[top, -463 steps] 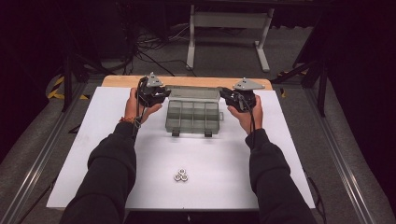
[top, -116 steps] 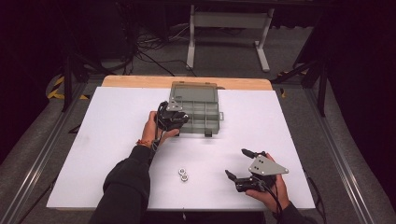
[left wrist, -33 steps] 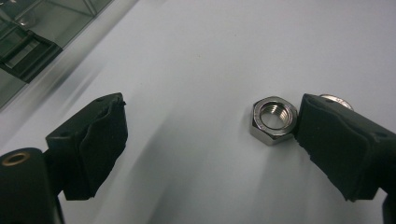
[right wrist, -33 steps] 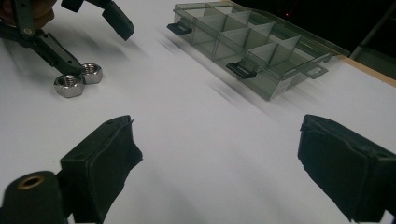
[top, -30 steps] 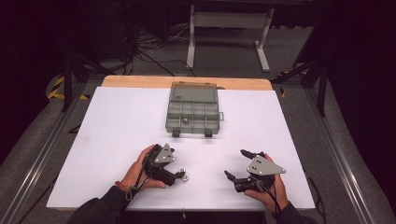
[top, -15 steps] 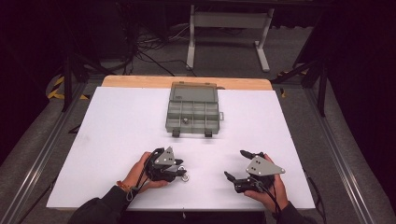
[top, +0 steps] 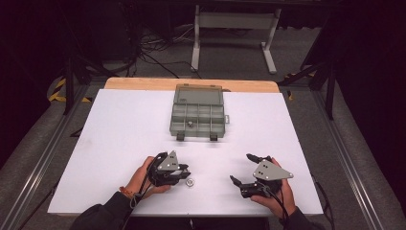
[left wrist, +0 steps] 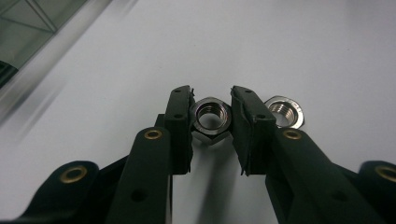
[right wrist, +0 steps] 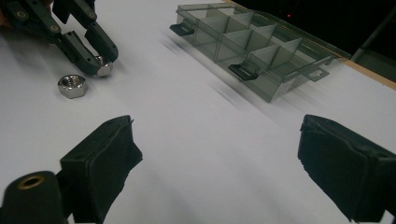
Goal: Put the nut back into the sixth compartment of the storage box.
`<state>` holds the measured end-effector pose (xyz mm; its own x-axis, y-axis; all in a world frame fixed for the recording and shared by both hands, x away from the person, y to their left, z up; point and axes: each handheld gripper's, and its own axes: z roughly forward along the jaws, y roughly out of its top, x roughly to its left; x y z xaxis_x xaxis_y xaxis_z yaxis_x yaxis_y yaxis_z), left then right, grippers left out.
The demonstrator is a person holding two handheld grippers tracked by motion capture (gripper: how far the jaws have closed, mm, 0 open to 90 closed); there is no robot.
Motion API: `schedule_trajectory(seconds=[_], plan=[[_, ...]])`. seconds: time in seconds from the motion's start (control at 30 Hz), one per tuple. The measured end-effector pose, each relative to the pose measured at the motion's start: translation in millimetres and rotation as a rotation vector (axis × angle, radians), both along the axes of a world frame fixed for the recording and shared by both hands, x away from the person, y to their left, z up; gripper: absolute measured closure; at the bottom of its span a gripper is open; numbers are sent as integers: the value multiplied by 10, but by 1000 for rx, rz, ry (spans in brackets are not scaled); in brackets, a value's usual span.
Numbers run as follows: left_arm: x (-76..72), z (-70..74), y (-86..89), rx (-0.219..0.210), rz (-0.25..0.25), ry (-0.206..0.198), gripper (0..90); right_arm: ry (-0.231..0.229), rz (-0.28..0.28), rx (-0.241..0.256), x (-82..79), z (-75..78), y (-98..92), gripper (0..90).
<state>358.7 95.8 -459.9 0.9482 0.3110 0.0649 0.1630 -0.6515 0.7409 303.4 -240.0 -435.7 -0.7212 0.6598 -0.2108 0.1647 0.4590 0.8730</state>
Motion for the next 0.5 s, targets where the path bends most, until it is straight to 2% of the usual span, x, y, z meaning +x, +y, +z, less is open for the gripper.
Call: schedule_trajectory(seconds=[0.13,0.43,0.5], plan=[[-16,61,-10,-17,7,-31,698,-4,0,-1,-9,8,10,112],[55,131,14,-54,30,-40,699,4,-16,32,-16,20,-20,110],[89,157,16,-62,37,-53,699,1,-18,33,-22,23,-24,110]])
